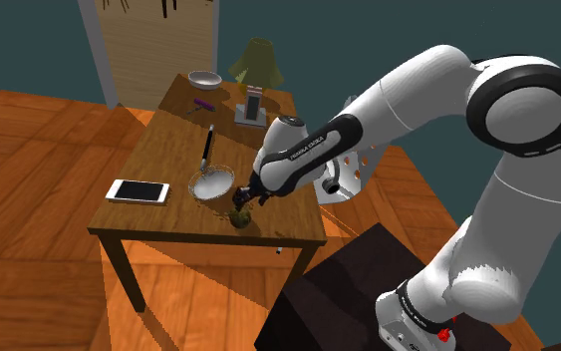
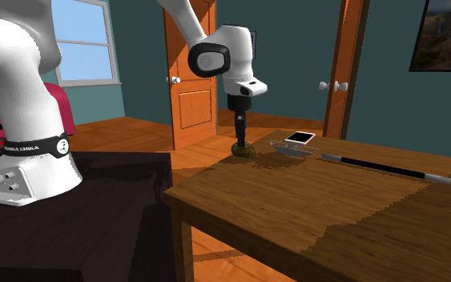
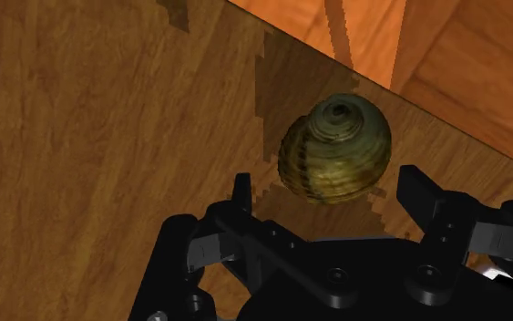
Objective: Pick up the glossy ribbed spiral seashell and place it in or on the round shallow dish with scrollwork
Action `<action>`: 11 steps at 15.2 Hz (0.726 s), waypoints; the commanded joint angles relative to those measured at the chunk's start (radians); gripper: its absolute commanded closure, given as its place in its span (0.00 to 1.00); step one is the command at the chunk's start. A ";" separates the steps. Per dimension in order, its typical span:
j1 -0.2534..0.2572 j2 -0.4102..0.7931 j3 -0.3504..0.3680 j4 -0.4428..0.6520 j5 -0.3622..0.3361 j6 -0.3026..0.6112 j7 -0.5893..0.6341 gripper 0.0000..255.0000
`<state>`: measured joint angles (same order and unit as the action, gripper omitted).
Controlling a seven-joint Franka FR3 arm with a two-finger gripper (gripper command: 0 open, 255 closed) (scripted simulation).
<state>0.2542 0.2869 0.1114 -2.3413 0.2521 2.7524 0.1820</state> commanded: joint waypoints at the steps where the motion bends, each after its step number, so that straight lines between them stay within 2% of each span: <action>1: 0.107 0.005 -0.075 0.018 -0.134 -0.037 0.208 0.00; 2: 0.238 0.025 -0.170 0.064 -0.209 -0.107 0.489 0.00; 3: 0.347 0.062 -0.246 0.132 -0.243 -0.200 0.728 0.00; 4: 0.426 0.115 -0.298 0.221 -0.247 -0.307 0.934 0.00; 11: 0.424 0.181 -0.297 0.222 -0.230 -0.248 0.935 0.00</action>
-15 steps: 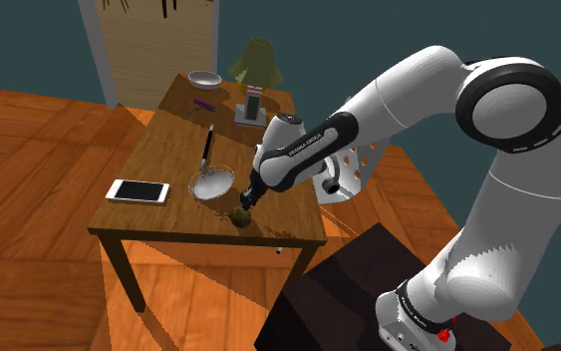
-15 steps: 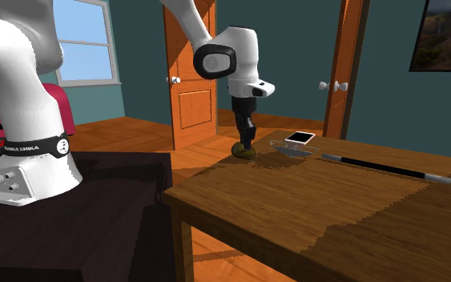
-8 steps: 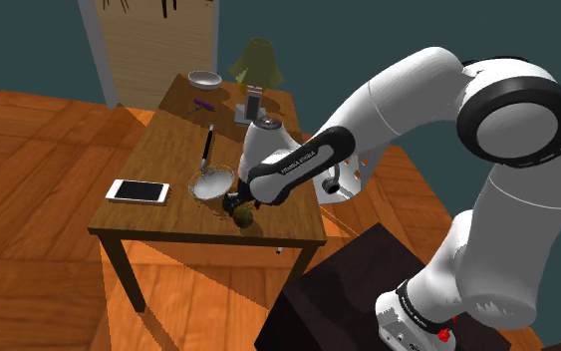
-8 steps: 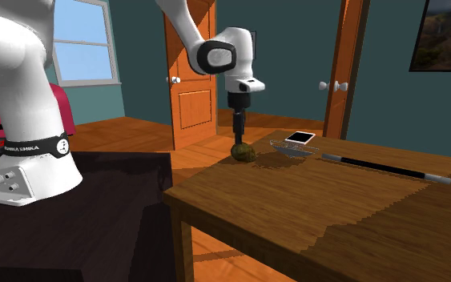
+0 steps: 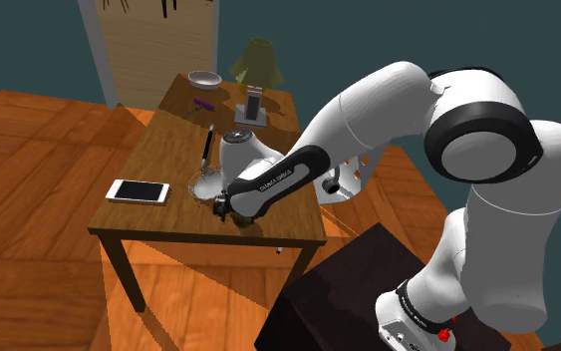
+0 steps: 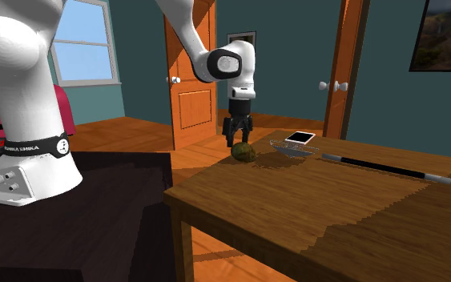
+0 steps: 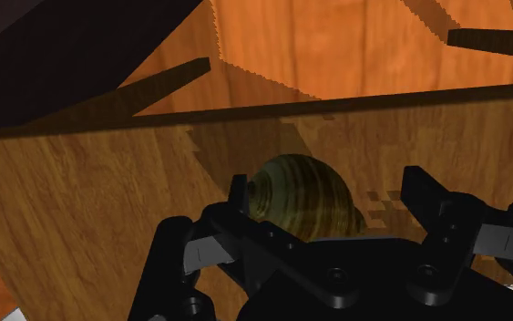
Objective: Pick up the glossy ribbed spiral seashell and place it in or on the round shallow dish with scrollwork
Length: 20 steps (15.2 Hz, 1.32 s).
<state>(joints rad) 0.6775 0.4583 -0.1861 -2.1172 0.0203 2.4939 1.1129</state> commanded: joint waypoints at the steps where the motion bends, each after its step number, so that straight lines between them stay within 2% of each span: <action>1: -0.002 0.027 0.003 -0.002 0.005 0.028 0.002 0.00; 9: -0.001 0.027 0.003 -0.002 0.005 0.028 0.001 0.00; 10: -0.001 0.027 0.003 -0.002 0.005 0.028 0.001 1.00; 19: -0.002 0.027 0.003 -0.001 0.006 0.028 0.001 1.00; 20: -0.002 0.027 0.003 -0.001 0.006 0.028 0.001 0.00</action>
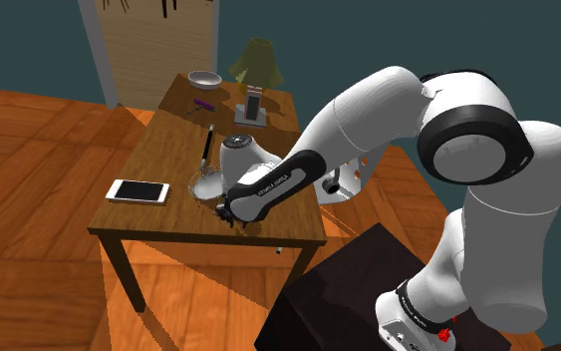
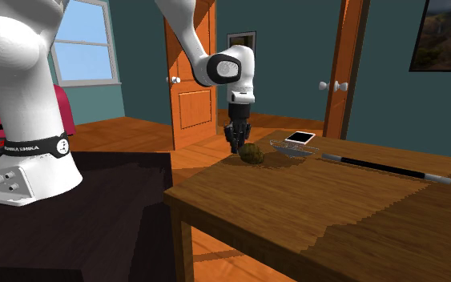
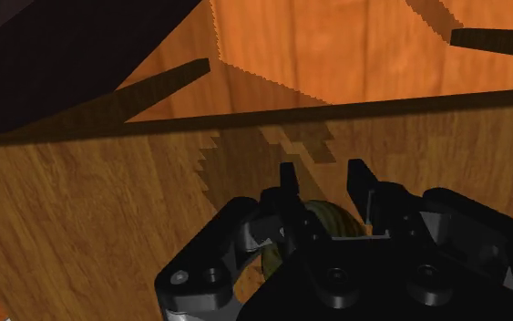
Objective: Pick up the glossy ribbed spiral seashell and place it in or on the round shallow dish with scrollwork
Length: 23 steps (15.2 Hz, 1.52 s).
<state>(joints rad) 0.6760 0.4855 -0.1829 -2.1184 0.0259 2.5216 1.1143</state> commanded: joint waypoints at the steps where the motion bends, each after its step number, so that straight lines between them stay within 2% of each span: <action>1: -0.010 -0.028 -0.007 -0.022 0.033 0.030 0.037 0.00; 5: -0.040 -0.154 -0.038 -0.138 0.159 0.174 0.185 0.00; 6: -0.041 -0.166 -0.042 -0.150 0.170 0.189 0.199 0.00; 13: -0.070 -0.062 -0.003 -0.120 0.220 0.261 0.162 0.00; 21: -0.071 -0.062 -0.003 -0.120 0.220 0.261 0.163 0.00; 22: -0.071 -0.062 -0.003 -0.120 0.220 0.261 0.163 1.00; 23: -0.071 -0.062 -0.003 -0.120 0.220 0.261 0.163 1.00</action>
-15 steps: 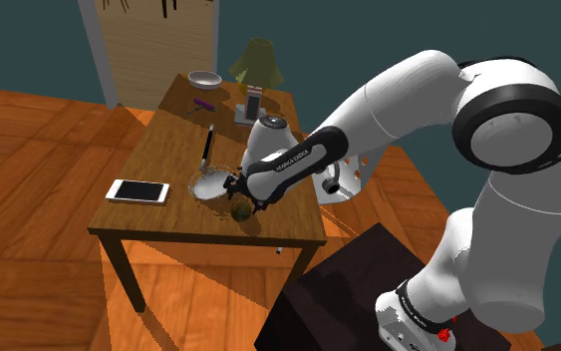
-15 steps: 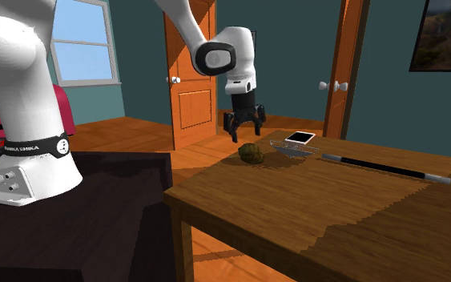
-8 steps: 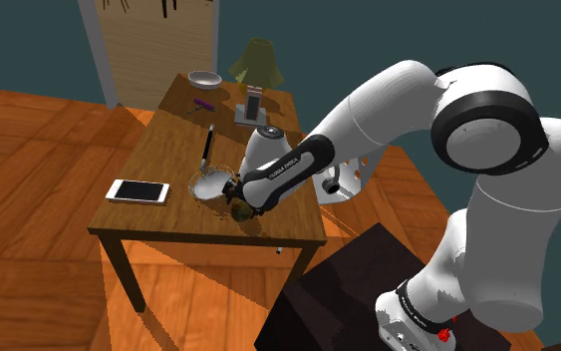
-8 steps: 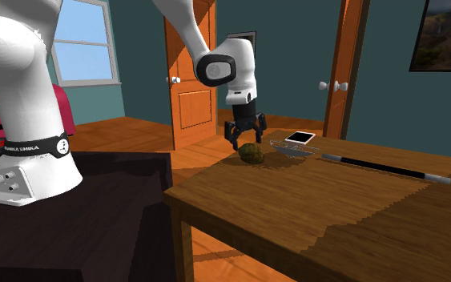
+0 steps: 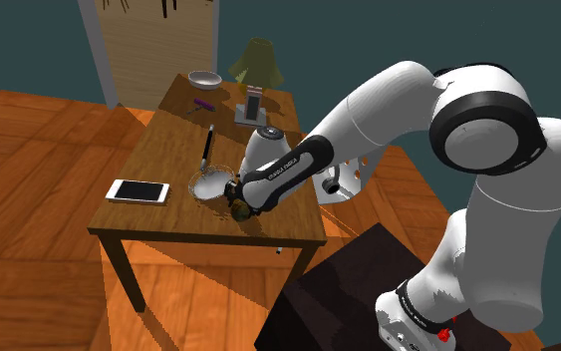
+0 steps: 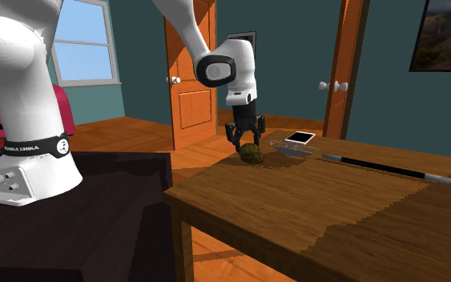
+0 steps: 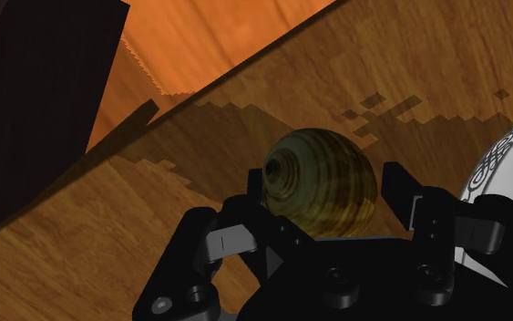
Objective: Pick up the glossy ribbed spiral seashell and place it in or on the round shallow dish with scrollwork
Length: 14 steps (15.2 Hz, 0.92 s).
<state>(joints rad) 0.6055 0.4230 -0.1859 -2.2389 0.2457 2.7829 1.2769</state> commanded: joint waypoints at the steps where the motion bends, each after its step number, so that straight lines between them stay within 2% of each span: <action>1: 0.000 0.000 0.000 0.000 0.000 0.000 0.000 1.00; 8: 0.000 0.001 0.000 0.000 0.000 0.000 0.000 1.00; 14: 0.024 -0.073 -0.031 -0.009 -0.038 -0.064 0.029 1.00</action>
<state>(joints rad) 0.6239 0.3615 -0.2121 -2.2473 0.2150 2.7298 1.2992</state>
